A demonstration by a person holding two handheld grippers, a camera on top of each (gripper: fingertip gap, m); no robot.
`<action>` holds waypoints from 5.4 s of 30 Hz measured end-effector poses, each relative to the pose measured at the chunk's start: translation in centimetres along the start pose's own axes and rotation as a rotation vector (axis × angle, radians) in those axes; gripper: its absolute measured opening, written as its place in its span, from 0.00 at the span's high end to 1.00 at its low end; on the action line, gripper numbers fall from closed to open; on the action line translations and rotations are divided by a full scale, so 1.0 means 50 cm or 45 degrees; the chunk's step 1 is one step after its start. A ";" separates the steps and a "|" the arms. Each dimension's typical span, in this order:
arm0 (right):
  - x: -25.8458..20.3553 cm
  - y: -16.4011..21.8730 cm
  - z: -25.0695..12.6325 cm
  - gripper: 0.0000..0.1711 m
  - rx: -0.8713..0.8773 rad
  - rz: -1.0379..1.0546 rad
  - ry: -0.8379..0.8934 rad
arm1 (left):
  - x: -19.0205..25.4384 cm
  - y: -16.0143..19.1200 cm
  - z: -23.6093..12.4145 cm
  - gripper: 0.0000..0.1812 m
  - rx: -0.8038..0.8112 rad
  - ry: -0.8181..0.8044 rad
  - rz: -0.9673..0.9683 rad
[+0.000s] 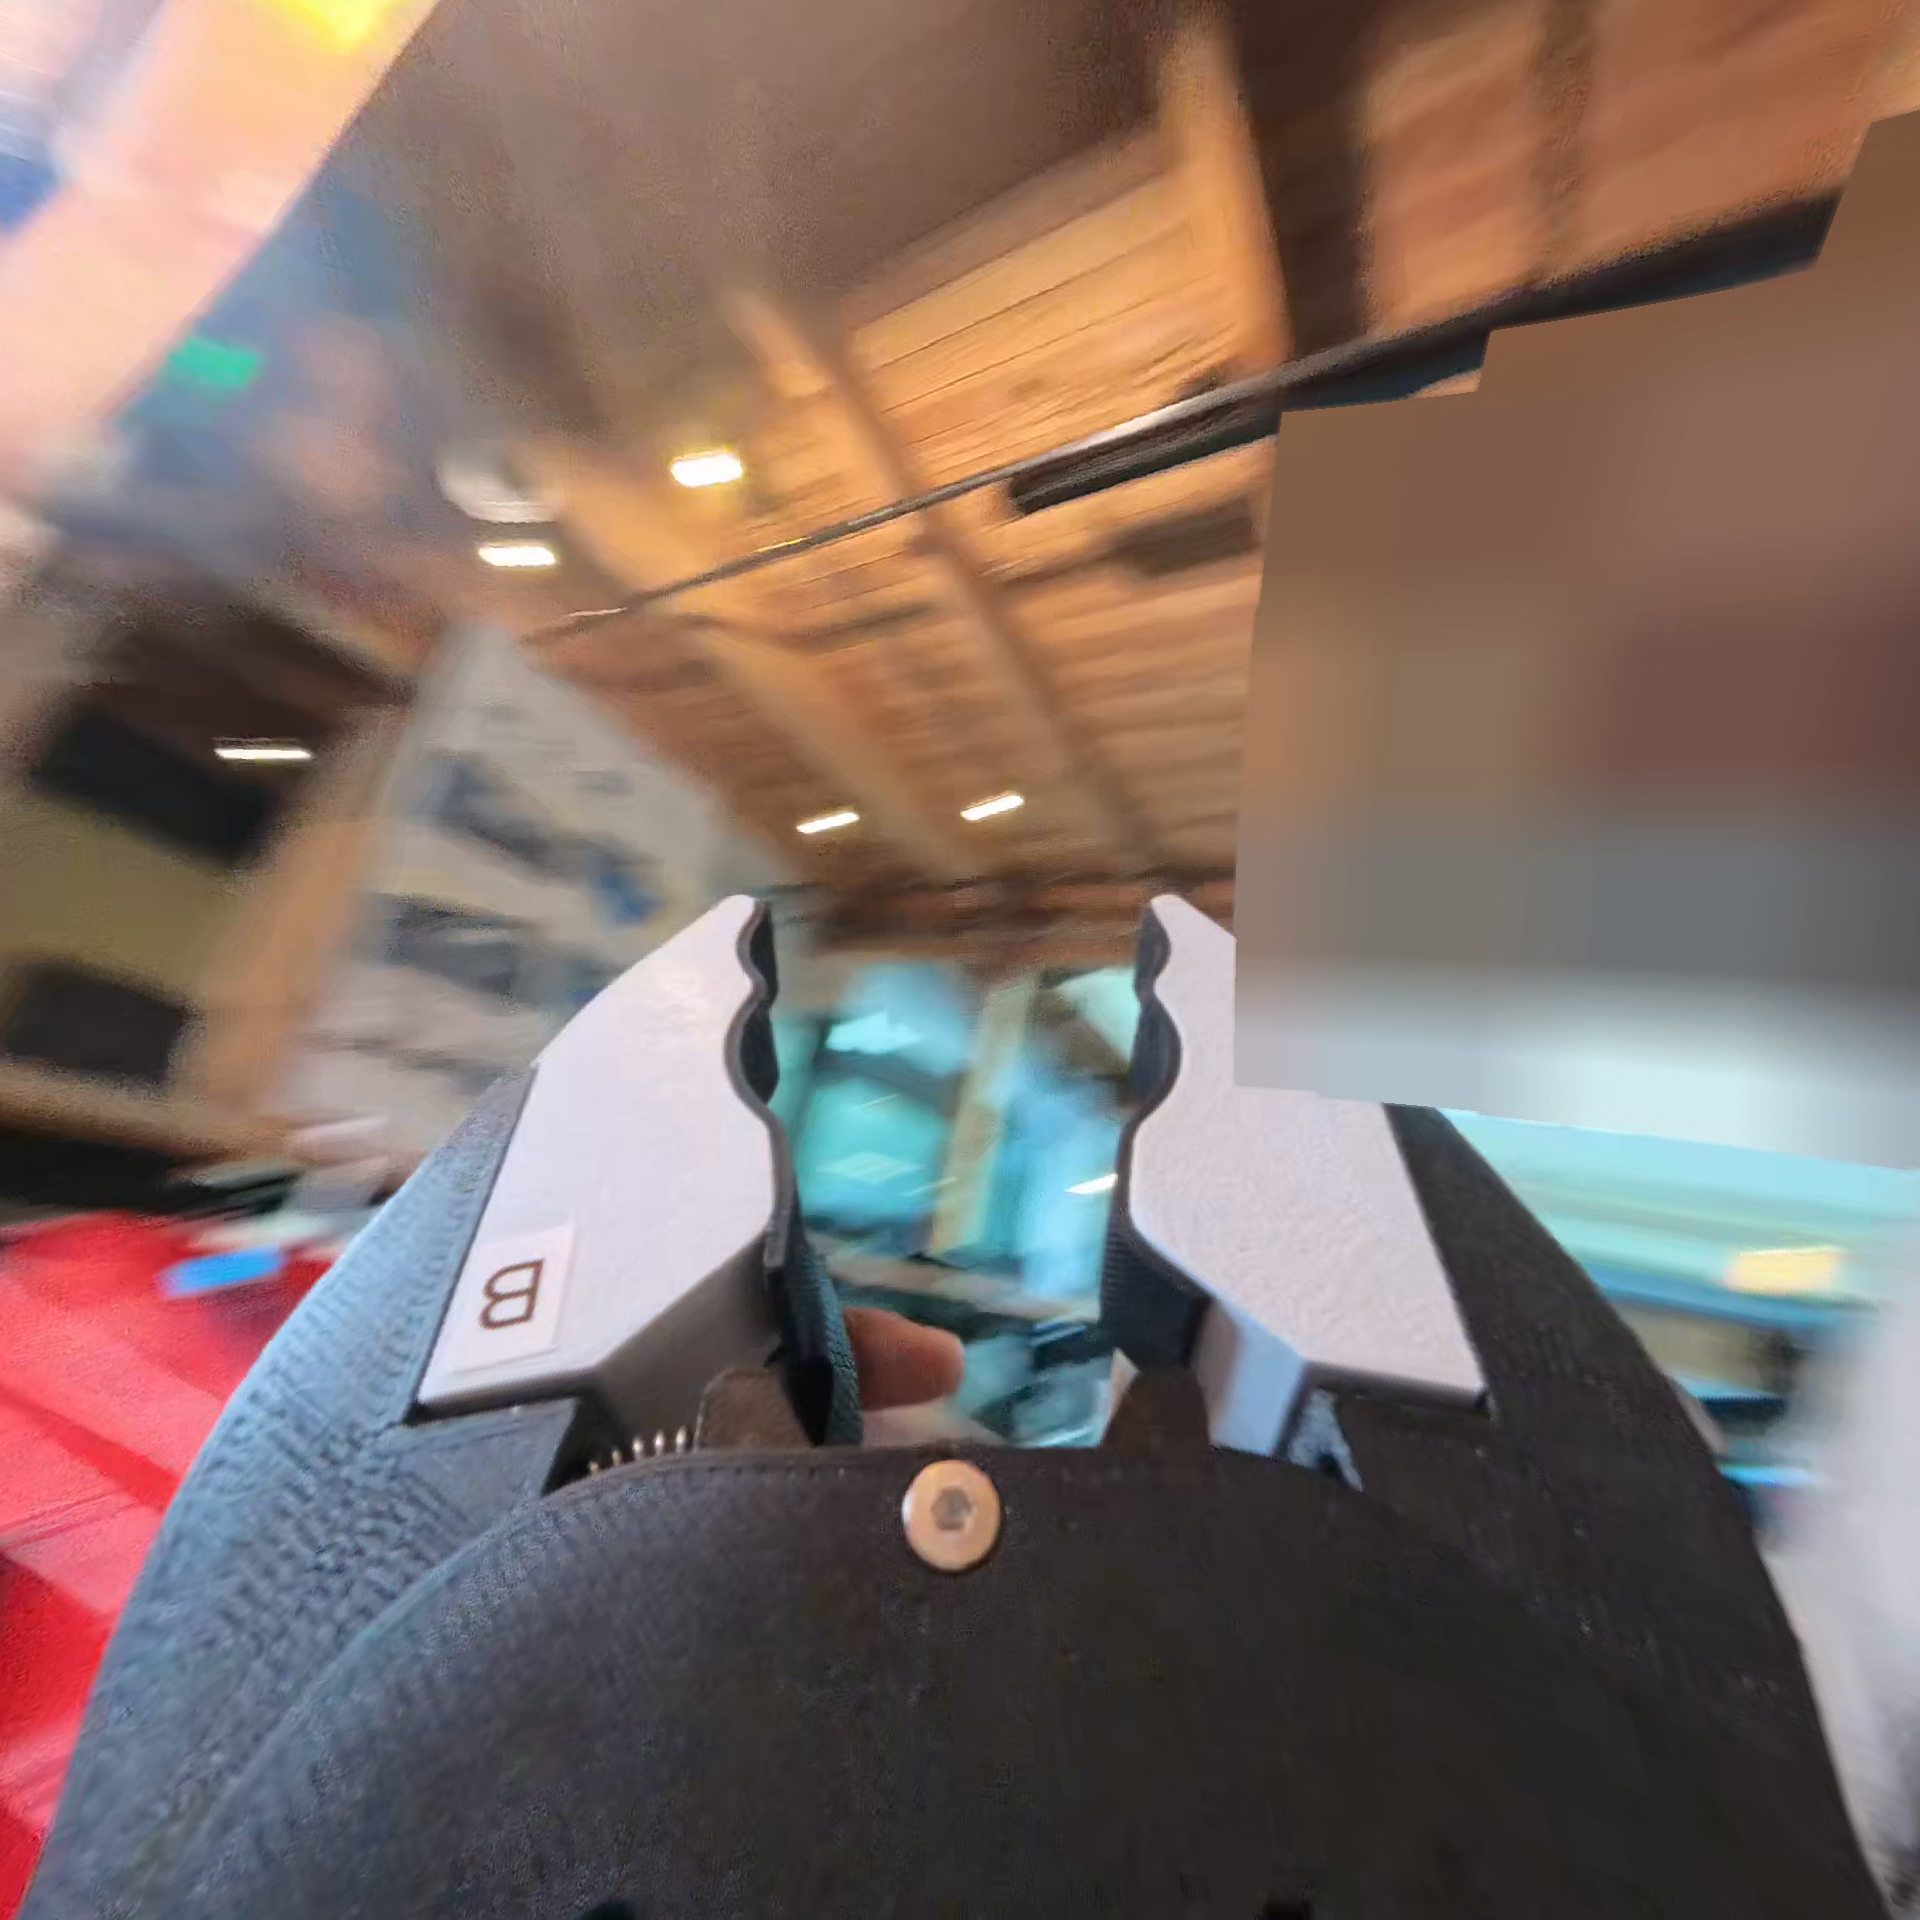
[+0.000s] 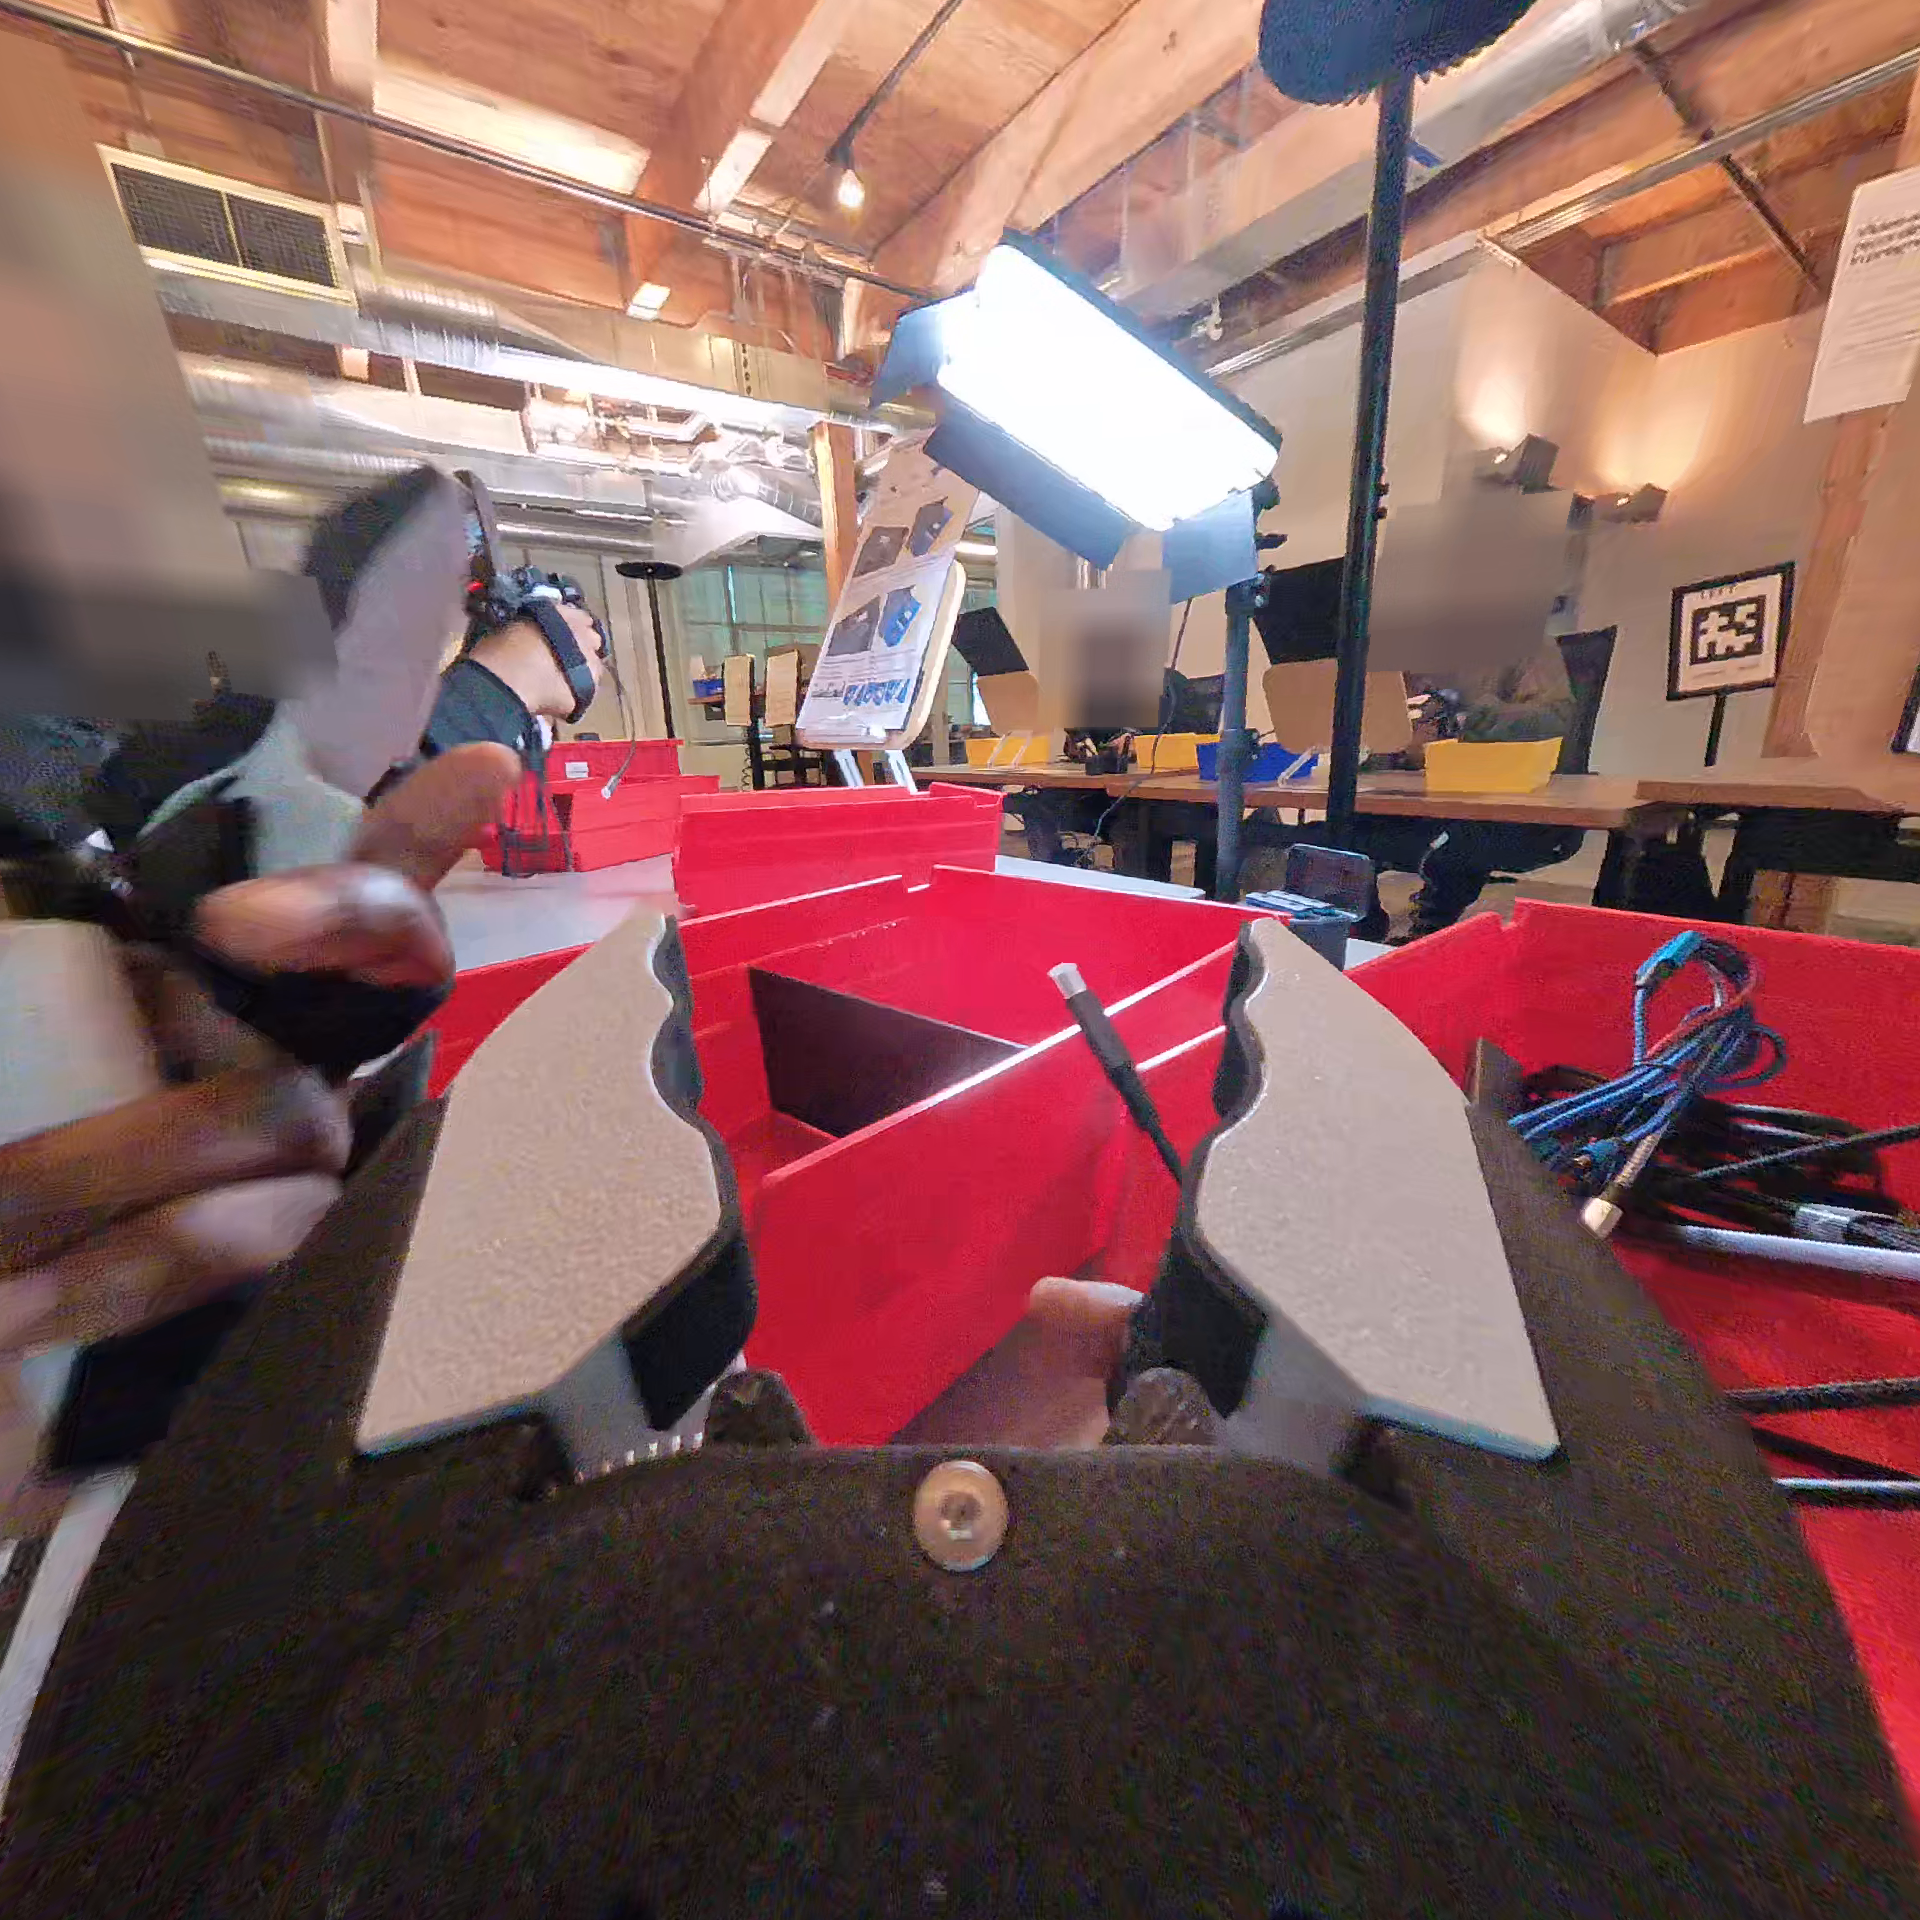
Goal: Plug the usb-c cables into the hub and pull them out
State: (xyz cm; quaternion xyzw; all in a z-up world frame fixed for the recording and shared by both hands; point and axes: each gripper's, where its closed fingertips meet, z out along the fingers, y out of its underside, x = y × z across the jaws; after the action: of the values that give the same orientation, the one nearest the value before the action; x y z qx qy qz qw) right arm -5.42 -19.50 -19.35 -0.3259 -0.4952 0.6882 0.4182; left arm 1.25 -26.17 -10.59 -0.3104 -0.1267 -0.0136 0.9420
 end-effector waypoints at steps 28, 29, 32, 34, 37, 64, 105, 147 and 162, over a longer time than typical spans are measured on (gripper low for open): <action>-0.030 0.149 0.003 0.86 -0.636 -0.485 0.123 | -0.370 -0.055 -0.332 0.96 -0.960 -1.351 0.829; -0.027 0.129 0.002 0.86 -0.560 -0.535 0.143 | -0.359 -0.061 -0.314 0.96 -0.915 -1.333 0.865; -0.016 0.057 -0.007 0.87 -0.317 -0.628 0.212 | -0.305 -0.093 -0.240 0.96 -0.691 -1.242 1.042; -0.012 -0.004 -0.018 0.89 -0.122 -0.688 0.263 | -0.257 -0.113 -0.192 0.97 -0.505 -1.171 1.144; -0.004 -0.100 -0.049 0.91 0.122 -0.724 0.337 | -0.186 -0.121 -0.132 0.96 -0.277 -1.060 1.192; 0.554 -0.100 -0.665 0.97 -0.509 -0.463 1.357 | -0.067 0.712 0.161 0.89 -1.212 -0.442 0.466; 0.391 0.087 -0.504 0.80 -1.122 -1.158 0.363 | -0.268 0.568 -0.081 0.78 -2.151 -0.034 1.565; 0.520 -0.035 -0.887 0.82 -1.626 -0.801 0.837 | -0.283 0.069 -0.446 0.78 -2.411 -0.464 1.596; 0.473 -0.082 -0.796 0.76 -1.202 -0.721 0.680 | -0.281 0.069 -0.445 0.76 -2.348 -0.507 1.576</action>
State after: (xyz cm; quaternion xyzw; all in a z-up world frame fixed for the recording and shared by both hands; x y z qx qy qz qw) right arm 19.61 18.66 -28.07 -0.4931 -0.6921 0.1511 0.5051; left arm -6.89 -37.22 -33.32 -0.8936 -0.0404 0.4171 0.1607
